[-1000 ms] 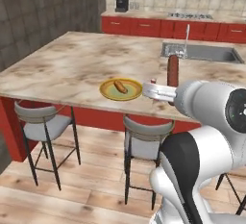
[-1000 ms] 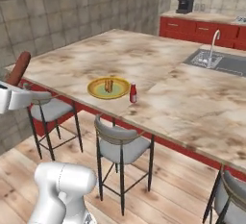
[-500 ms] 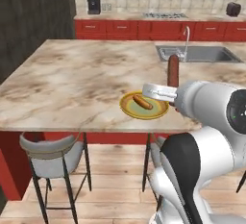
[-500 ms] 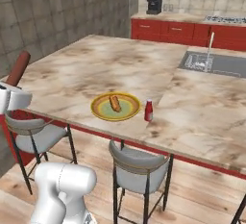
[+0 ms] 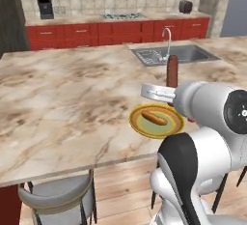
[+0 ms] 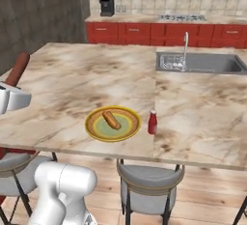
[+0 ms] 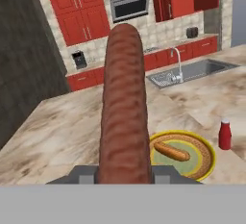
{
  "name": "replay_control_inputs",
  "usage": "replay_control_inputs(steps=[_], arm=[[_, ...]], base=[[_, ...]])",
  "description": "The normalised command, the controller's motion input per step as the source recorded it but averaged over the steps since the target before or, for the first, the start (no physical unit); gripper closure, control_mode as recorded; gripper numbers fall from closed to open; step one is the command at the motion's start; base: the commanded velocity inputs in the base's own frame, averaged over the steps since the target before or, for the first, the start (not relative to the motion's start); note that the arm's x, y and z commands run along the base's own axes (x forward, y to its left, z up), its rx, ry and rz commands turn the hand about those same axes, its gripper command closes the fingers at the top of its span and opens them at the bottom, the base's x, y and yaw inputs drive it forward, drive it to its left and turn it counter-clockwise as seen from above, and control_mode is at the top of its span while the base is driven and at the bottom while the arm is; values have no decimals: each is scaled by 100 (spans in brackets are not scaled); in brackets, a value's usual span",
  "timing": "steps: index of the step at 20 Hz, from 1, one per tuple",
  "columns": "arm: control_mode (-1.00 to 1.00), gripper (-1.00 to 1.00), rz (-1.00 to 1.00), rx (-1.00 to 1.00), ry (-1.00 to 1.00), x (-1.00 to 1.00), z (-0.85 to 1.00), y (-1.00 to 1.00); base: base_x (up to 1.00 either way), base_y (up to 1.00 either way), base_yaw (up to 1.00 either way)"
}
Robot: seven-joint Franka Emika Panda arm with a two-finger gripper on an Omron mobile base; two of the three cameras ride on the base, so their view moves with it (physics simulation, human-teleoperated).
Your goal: Move the hot dog bun to the plate on the dining table and place the condiment next to that plate. Then navigate to the fridge and take the sausage and place it on the plate as well.
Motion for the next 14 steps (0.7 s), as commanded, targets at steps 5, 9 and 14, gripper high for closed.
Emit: replay_control_inputs(steps=[5,9,14], arm=[[100,100,0,0,0,0,0,0],[100,100,0,0,0,0,0,0],[-100,100,-5,10,15,40,-18,-8]], base=[[69,13,-46],[100,11,-41],[59,1,-16]])
